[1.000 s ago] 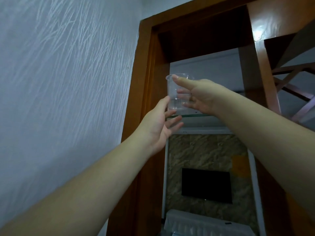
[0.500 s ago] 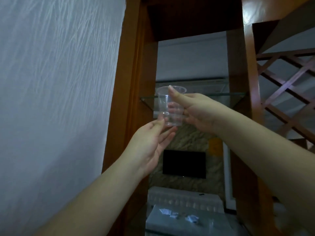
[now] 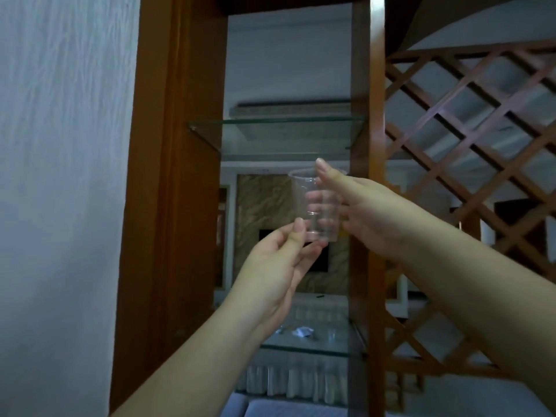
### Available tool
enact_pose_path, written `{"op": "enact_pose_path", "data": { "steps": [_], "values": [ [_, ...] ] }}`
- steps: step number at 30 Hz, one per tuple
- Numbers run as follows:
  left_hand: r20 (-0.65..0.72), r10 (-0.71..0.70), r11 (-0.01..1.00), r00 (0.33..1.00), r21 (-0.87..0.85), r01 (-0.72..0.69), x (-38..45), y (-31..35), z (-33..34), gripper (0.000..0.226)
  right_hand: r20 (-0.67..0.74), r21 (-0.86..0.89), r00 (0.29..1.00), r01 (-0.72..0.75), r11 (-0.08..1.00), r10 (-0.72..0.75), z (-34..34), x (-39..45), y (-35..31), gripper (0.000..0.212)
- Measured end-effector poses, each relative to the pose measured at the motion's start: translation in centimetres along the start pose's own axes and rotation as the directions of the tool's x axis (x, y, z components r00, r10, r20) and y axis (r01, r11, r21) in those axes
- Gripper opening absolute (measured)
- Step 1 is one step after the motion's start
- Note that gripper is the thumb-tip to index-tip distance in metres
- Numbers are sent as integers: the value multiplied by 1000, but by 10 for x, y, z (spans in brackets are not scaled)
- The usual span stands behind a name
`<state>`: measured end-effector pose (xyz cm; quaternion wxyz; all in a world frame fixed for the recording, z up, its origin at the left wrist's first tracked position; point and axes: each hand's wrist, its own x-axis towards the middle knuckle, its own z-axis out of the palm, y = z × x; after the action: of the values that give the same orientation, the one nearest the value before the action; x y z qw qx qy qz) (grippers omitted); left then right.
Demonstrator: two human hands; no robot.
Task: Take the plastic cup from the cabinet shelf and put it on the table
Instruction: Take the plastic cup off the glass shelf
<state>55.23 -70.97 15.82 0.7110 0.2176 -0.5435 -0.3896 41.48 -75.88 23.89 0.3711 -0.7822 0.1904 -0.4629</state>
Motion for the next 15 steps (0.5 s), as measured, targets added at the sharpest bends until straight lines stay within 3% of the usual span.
{"op": "enact_pose_path", "data": {
  "steps": [9,12,15],
  "values": [
    [92,-211,960,973,-169,224,-31,-71,107,31,-123,-3,987,-105,994,104,-101,-98,28,59],
    [87,-320,914,943,-235,332,-46,-96,141,33,-142,-20,981,-136,991,131,-135,-133,38,60],
    [125,-450,821,885,-333,464,-62,-121,167,49,-144,-26,981,-136,990,131,-163,-171,52,47]
  ]
}}
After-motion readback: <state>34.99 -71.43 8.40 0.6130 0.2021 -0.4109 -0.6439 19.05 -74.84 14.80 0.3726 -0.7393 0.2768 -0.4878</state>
